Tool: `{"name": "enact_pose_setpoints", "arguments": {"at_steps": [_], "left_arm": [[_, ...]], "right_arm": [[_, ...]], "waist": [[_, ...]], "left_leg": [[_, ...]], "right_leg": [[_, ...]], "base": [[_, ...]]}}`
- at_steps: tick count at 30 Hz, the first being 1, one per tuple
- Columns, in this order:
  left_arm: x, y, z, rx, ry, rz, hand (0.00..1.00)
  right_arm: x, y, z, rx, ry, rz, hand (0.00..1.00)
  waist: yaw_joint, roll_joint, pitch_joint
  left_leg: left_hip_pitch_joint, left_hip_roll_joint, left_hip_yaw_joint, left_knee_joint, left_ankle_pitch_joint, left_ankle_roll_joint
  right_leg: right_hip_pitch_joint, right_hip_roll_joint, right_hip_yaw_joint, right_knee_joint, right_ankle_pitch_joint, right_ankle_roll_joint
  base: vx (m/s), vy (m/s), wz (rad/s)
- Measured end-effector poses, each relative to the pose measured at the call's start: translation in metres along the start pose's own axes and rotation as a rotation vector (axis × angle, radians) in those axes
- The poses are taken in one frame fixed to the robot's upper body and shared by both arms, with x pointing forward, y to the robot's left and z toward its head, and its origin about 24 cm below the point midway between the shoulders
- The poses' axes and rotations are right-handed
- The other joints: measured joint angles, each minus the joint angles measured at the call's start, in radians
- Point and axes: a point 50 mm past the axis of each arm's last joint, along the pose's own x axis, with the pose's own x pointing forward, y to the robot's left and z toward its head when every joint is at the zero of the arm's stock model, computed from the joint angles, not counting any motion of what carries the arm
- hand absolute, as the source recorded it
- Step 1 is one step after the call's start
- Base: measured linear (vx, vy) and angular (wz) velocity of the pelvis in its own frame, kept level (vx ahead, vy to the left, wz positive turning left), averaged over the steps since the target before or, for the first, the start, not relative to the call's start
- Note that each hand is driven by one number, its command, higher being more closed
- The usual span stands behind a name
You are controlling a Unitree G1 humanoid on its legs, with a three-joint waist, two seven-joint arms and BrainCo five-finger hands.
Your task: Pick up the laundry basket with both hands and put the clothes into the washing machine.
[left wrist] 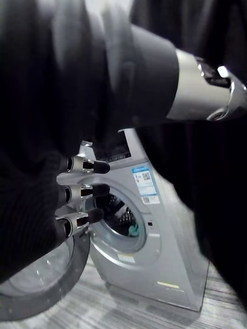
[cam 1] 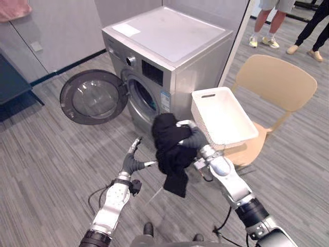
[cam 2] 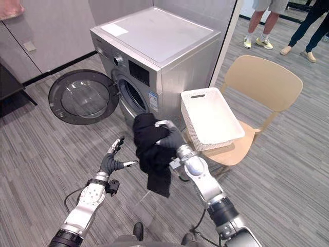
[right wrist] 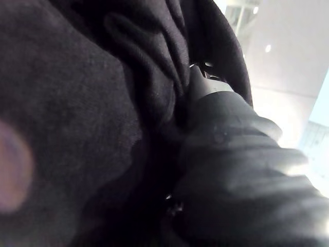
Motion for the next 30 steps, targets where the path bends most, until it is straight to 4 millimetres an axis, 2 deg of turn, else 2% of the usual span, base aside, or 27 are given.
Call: {"name": "enact_pose_setpoints", "arguments": {"at_steps": [3,4,10,11,22,27,30], "left_arm": [[0.007,-0.006,0.009,0.026,-0.043,-0.029,0.0],[0.009,-0.006,0.011,0.034,-0.052,-0.025,1.0],[0.01,-0.006,0.013,0.056,-0.052,0.059,1.0],[0.01,-0.005,0.013,0.051,-0.05,0.074,1.0],[0.012,-0.006,0.004,-0.077,0.035,0.175,1.0],[0.0,0.006,-0.013,-0.162,0.124,0.287,1.0],[-0.018,0.019,-0.03,-0.192,0.201,0.374,1.0]], "right_arm": [[0.011,0.008,0.006,-0.009,-0.019,0.038,1.0],[0.014,0.012,0.01,-0.007,-0.033,0.051,1.0],[0.019,0.023,0.015,0.024,-0.053,0.077,1.0],[0.019,0.025,0.016,0.035,-0.056,0.078,0.0],[0.021,0.026,0.019,0.018,-0.069,0.048,0.0],[0.017,0.005,0.031,-0.103,-0.125,-0.074,0.0],[-0.003,-0.016,0.031,-0.149,-0.134,-0.215,0.0]], "waist": [[-0.002,0.0,-0.001],[-0.001,-0.001,-0.002],[0.001,0.002,-0.009],[0.002,0.004,-0.012],[0.0,0.009,-0.027],[-0.007,0.008,-0.027],[-0.021,0.005,-0.032]], "left_leg": [[0.008,0.0,-0.001,-0.033,0.03,0.0],[0.008,0.002,-0.002,-0.04,0.038,-0.001],[0.023,0.026,-0.017,-0.062,0.061,-0.015],[0.022,0.032,-0.018,-0.065,0.062,-0.018],[0.018,0.055,-0.028,-0.064,0.071,-0.031],[0.027,0.051,-0.025,-0.069,0.073,-0.032],[0.054,0.048,-0.021,-0.086,0.077,-0.03]], "right_leg": [[0.0,0.011,0.001,-0.019,0.022,-0.007],[0.0,0.018,0.003,-0.028,0.03,-0.01],[0.015,0.041,-0.001,-0.04,0.042,-0.025],[0.015,0.048,-0.001,-0.045,0.044,-0.028],[0.015,0.071,-0.006,-0.045,0.043,-0.038],[0.019,0.07,-0.004,-0.044,0.041,-0.036],[0.036,0.068,-0.002,-0.045,0.036,-0.034]], "base": [[-0.08,0.01,-0.02],[-0.1,-0.003,-0.03],[-0.06,-0.021,0.01],[-0.05,-0.044,0.0],[-0.01,-0.007,0.0],[0.01,0.003,0.0],[0.01,0.005,0.0]]}}
